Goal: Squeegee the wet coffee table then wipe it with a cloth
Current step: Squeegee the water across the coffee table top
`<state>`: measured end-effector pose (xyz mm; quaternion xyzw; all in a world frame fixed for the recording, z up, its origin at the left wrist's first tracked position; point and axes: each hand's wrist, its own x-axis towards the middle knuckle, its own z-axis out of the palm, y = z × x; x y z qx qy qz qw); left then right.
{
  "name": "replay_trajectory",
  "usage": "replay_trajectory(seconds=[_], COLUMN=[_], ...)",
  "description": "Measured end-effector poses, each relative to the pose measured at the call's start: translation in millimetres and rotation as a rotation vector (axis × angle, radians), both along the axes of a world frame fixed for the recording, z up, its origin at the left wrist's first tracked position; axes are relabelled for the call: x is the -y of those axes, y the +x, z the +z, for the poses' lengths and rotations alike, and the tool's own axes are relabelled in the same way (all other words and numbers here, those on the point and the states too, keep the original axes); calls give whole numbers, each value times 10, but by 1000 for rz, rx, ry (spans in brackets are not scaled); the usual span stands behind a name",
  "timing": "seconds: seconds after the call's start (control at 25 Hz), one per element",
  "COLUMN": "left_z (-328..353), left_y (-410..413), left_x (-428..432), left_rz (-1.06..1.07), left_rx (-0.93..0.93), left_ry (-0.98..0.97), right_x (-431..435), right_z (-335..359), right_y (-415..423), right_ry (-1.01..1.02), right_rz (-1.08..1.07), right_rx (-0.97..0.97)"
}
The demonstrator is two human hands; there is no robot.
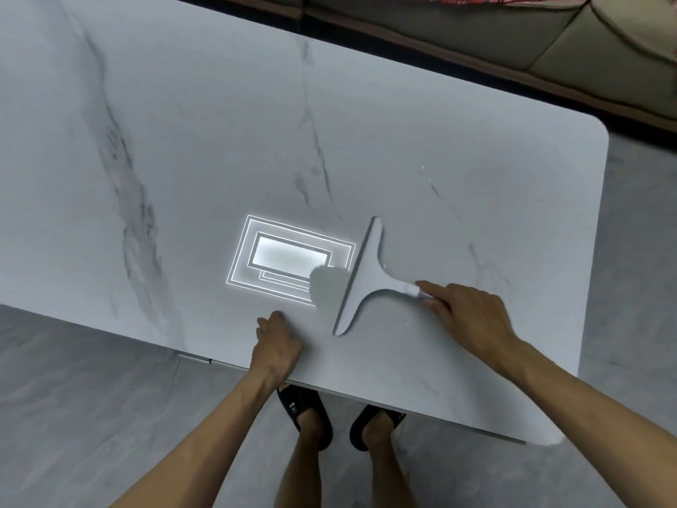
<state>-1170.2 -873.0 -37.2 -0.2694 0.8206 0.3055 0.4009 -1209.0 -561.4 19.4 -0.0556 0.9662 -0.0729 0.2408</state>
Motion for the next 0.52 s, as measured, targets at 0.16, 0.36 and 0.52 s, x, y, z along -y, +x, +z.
replay_trajectory(seconds=[0.16,0.36,0.52], left_z=[0,71,93], left_y=[64,91,234], left_x=[-109,2,159], left_rz=[-80,95,281], left_rx=[63,-70,-225], left_ry=[-3,-42,-168], right_x=[-446,12,943], right_z=[151,191,-133], right_y=[127,238,438], right_ry=[67,-113,-256], right_rz=[-78,40,380], right_rx=[-46,-43,34])
